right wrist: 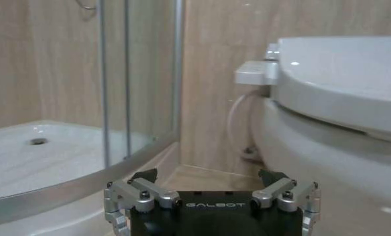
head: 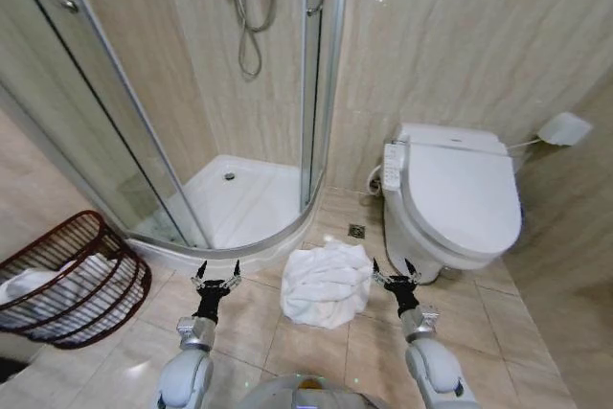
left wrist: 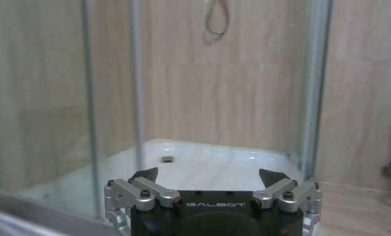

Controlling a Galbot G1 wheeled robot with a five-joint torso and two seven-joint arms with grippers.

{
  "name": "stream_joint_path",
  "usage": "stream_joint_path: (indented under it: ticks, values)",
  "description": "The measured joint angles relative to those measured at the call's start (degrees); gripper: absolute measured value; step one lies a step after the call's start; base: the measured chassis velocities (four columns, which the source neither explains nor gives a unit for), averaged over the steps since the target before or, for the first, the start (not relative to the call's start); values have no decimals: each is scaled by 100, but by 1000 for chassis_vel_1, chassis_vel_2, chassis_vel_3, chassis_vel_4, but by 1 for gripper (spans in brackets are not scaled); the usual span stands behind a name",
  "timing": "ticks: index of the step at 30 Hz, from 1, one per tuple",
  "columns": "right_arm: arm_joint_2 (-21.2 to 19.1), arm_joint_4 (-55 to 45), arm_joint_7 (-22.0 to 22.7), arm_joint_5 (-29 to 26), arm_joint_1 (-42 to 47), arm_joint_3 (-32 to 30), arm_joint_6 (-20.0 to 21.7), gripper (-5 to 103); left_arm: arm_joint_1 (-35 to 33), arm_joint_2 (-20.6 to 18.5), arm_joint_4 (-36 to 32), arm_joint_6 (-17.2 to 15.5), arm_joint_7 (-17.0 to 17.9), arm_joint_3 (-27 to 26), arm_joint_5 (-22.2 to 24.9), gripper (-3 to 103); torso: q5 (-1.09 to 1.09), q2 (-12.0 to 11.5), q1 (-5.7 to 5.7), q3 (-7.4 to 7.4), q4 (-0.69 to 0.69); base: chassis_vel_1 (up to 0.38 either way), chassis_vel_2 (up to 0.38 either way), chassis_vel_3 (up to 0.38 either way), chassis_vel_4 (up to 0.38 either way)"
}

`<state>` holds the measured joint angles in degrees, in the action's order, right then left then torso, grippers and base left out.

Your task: Discard the used towel into the hamper.

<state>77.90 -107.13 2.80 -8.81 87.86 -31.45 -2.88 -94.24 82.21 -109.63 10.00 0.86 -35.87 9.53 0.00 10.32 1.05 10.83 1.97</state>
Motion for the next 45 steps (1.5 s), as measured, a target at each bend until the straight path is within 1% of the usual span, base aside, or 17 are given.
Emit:
stream_joint_path:
  ticks: [6,10,11,12,13,14,15,17,19,20,22,23,26,31,38,41,45]
  values:
    - [-32,-40,-51,-71,95,-38,164,100,13,8,2,-43,34,11,-12,100,0,0,0,0,1,71,74,97,84]
    - [-143,126,-179,-890,65,149,856,100,71,47,-7,-53,221,36,-11,100,0,0,0,0,0,42,41,45,44]
    - [-143,126,-179,-890,65,149,856,100,71,47,-7,-53,221,36,-11,100,0,0,0,0,0,0,0,0,0]
    - [-156,292,-275,-1157,-68,216,1173,100,91,59,-45,-54,244,37,-15,100,1,0,0,0,0,0,0,0,0]
    - [-162,438,-357,-1275,-192,257,1352,100,101,69,-79,-52,257,37,-23,100,1,0,0,0,0,0,0,0,0]
    - [-162,438,-357,-1275,-192,257,1352,100,101,69,-79,-52,257,37,-23,100,1,0,0,0,0,0,0,0,0]
    - [-168,637,-435,-1344,-366,313,1539,100,99,80,-123,-41,277,35,-34,100,0,0,0,0,0,0,0,0,0]
    - [-174,1068,-477,-1365,-746,426,1820,100,75,97,-219,-10,313,14,-57,100,1,0,0,0,-1,0,0,0,0]
    - [-186,1498,-521,-1236,-1107,507,2032,100,35,104,-281,41,346,-15,-84,100,1,0,1,1,1,0,0,0,0]
    - [-186,1498,-521,-1236,-1107,507,2032,100,35,104,-281,41,346,-15,-84,100,1,0,1,1,1,0,0,0,0]
    - [-237,1882,-707,-987,-1438,561,2315,100,31,84,-314,85,359,-31,-128,100,2,0,1,1,2,0,0,0,0]
    - [-237,1882,-707,-987,-1438,561,2315,100,31,84,-314,85,359,-31,-128,100,2,0,1,1,2,0,0,0,0]
    - [-286,2221,-1001,-810,-1776,621,2714,100,67,51,-314,109,358,-17,-170,100,0,0,1,1,-1,0,0,0,0]
    - [-266,2726,-1292,-742,-2182,735,2843,100,46,14,-314,166,341,11,-188,100,0,0,1,1,1,0,0,0,0]
    - [-117,3331,-1449,-773,-2547,738,3001,100,121,-34,-321,162,301,46,-197,100,0,0,1,1,0,0,0,0,0]
    - [-64,3557,-1494,-743,-2655,741,2990,100,139,-33,-321,159,299,46,-200,100,0,0,1,1,1,0,0,0,0]
    - [7,4090,-1716,-631,-2841,711,2817,100,146,-33,-330,170,259,61,-203,100,-1,0,1,1,0,0,0,0,0]
